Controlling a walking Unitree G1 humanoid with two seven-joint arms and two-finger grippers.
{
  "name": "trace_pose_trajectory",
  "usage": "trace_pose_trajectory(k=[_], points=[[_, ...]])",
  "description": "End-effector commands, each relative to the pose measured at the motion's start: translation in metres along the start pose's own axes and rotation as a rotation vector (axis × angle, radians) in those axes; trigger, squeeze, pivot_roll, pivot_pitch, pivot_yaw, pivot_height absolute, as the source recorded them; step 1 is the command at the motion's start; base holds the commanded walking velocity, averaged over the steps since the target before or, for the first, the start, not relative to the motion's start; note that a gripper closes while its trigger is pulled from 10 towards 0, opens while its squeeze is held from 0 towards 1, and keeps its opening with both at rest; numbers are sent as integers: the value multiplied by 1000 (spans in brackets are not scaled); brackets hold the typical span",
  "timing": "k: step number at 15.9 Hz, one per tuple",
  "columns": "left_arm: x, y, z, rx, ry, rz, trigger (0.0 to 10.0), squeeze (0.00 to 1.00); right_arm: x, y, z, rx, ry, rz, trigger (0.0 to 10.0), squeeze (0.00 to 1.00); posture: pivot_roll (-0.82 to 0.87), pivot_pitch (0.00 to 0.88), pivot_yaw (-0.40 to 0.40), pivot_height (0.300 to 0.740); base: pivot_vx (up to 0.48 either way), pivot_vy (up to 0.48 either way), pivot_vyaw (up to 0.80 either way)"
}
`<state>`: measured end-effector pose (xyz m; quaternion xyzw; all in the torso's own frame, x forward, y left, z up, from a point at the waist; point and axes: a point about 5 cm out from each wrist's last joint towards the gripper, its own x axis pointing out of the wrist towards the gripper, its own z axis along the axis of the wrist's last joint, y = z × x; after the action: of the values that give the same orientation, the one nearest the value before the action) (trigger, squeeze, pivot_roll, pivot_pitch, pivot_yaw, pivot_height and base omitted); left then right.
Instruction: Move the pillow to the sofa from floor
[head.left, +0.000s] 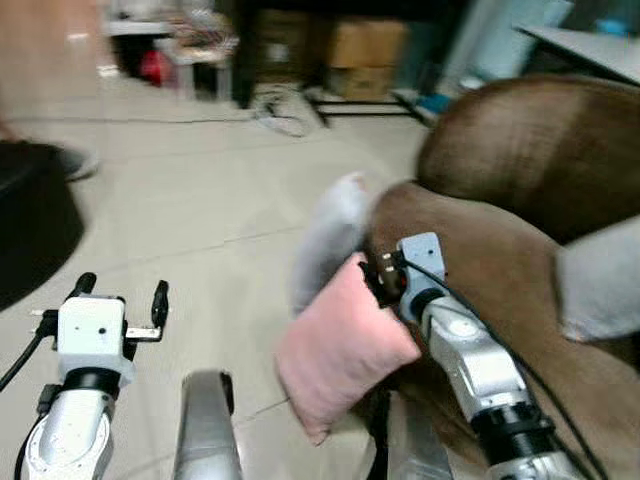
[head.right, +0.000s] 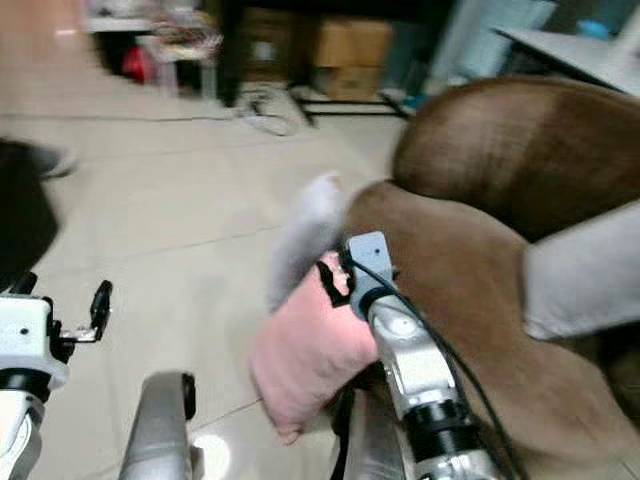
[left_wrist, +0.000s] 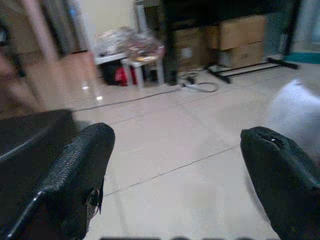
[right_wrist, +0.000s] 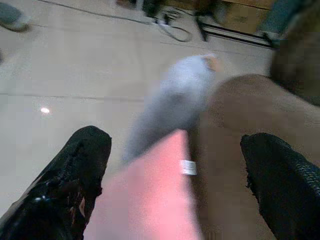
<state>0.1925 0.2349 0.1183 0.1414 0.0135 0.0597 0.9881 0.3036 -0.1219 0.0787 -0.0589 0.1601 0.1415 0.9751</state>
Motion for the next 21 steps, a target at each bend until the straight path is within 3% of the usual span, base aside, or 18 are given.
trace_pose_trajectory(k=[1, 5, 8, 12, 14, 21], points=[[1, -7, 4, -13, -25, -34, 10000, 0, 0, -5, 3, -35, -8, -5, 10000, 0, 72, 0, -155, 525, 356, 0, 0], [4, -5, 3, 7, -24, -68, 10000, 0, 0, -6, 1, 17, -13, -50, 10000, 0, 59, 0, -108, 525, 359, 0, 308], [5, -4, 3, 15, -24, -77, 10000, 0, 0, -4, -2, 7, -2, -40, 10000, 0, 61, 0, -104, 525, 280, 0, 0], [3, 1, 2, 10, -35, -77, 10000, 0, 3, 2, -4, -56, 22, 56, 10000, 0, 67, 0, -115, 525, 0, 0, 0], [3, 3, 1, 14, -33, -83, 10000, 0, 5, 2, -4, -44, 27, 74, 10000, 0, 67, 0, -115, 515, 0, 0, 0], [2, 2, -8, 103, 16, -287, 10000, 0, 18, 9, -21, -57, 138, 144, 10000, 0, 72, 0, -126, 450, 0, 0, 0]])
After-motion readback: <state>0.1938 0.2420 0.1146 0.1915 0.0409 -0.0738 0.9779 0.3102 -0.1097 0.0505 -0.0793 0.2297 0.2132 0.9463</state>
